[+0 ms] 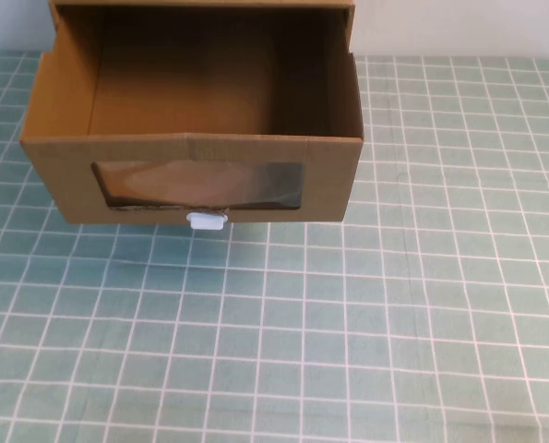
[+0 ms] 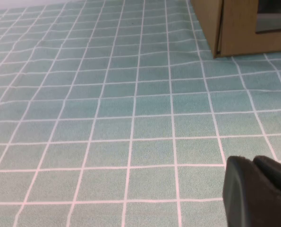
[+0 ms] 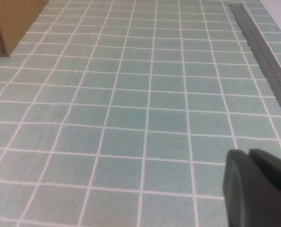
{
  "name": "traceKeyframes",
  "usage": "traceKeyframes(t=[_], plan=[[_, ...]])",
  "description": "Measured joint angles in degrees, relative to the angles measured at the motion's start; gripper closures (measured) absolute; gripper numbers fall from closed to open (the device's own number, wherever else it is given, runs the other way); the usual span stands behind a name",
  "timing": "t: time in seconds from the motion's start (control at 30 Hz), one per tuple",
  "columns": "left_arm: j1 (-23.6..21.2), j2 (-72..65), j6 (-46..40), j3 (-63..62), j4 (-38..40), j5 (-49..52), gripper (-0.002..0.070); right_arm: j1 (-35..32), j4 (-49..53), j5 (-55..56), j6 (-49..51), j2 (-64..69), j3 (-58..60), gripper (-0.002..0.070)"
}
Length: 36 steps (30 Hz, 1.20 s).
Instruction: Close the shoe box
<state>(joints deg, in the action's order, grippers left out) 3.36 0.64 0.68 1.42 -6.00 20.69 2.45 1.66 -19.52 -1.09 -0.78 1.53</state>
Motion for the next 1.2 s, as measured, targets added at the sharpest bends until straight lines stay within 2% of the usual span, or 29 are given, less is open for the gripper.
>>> traceKeyframes(t=[0.47, 0.83, 1.2], plan=[[0.0, 0.0, 0.0, 0.0, 0.4, -0.03, 0.068, 0.0, 0.0, 0.23, 0.0, 0.0, 0.0, 0.069], [0.0, 0.0, 0.0, 0.11, 2.47, -7.66, 0.068, 0.0, 0.0, 13.08, 0.0, 0.0, 0.0, 0.069], [0.0, 0.0, 0.0, 0.11, 2.47, -2.28, 0.068, 0.0, 0.0, 13.96, 0.0, 0.0, 0.0, 0.069]])
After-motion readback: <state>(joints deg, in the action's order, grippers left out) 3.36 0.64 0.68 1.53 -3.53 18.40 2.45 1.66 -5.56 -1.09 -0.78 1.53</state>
